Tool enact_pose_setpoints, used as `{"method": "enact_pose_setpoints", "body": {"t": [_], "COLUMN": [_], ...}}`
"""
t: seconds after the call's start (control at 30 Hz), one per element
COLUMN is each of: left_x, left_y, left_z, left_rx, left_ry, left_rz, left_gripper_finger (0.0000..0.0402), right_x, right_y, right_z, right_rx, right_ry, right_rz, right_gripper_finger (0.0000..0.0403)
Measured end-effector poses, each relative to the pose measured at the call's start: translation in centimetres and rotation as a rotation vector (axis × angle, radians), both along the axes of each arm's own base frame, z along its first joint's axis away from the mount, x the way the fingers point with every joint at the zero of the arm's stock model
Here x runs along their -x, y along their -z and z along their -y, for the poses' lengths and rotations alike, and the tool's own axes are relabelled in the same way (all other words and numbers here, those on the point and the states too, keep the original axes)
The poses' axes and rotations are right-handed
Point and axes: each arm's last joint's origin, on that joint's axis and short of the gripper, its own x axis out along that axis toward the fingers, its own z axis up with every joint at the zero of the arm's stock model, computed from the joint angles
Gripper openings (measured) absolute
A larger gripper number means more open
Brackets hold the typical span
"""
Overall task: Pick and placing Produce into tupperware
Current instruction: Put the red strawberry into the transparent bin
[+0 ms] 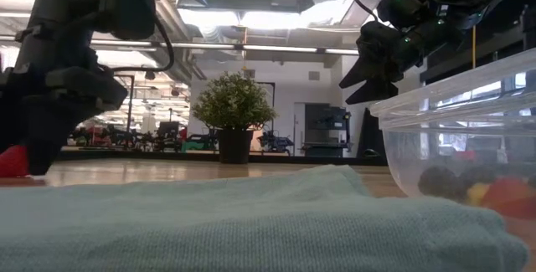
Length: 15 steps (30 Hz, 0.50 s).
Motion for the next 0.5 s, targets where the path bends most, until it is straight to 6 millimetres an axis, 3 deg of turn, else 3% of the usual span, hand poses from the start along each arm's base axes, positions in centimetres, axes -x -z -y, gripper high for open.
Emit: {"method": "enact_pose_setpoints", "body": {"t": [0.5], "left_x": [0.52], "left_y": [0.56], "left_z": [0.02], "left_rx": [0.014], "left_ry": [0.034], "left_rz": [-0.008], "left_gripper_finger": [0.0195], "right_x": [0.0], "right_y": [0.01], "right_z": [0.0], "right_rx": [0.0], "right_ry": [0.0], "right_rz": [-0.001], "right_gripper_finger": [0.0259]}}
